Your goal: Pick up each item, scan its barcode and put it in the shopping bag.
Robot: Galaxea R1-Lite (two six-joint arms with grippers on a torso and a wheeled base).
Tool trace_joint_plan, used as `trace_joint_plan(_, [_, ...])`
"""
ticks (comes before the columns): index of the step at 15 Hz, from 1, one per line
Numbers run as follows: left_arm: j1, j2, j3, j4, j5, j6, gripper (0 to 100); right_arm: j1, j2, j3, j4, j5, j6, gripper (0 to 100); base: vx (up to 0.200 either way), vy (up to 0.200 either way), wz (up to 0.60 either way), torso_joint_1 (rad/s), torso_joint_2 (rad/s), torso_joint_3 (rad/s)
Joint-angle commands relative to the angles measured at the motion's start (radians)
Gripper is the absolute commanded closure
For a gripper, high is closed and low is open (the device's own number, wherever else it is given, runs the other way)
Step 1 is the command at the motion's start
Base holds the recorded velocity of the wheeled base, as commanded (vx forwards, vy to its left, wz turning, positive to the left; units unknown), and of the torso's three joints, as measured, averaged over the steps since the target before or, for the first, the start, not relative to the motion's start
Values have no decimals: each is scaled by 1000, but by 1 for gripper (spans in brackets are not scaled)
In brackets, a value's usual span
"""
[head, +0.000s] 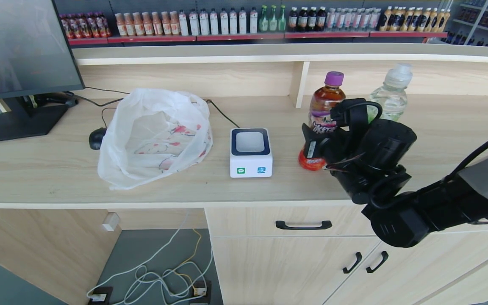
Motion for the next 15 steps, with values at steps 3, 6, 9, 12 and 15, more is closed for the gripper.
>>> trace_joint_plan(3, [0, 0, 0, 0, 1, -1, 0, 2, -21, 6, -3, -1, 0, 100, 0, 0, 0, 0, 0, 0])
trace_joint_plan(6, [0, 0, 0, 0, 1, -1, 0, 5, -78, 26, -4, 1, 1, 100, 0, 0, 0, 0, 0, 0])
trace_joint_plan(9, [0, 0, 0, 0, 1, -1, 0, 4, -172, 93, -4, 2, 3, 100, 0, 0, 0, 0, 0, 0])
trace_joint_plan(12, [0, 0, 0, 0, -1, -1, 0, 7, -265, 150, -4, 2, 3, 100, 0, 0, 0, 0, 0, 0])
trace_joint_plan(15, [0, 0, 0, 0, -1, 1, 0, 54, -373, 244, -1, 2, 4, 100, 0, 0, 0, 0, 0, 0])
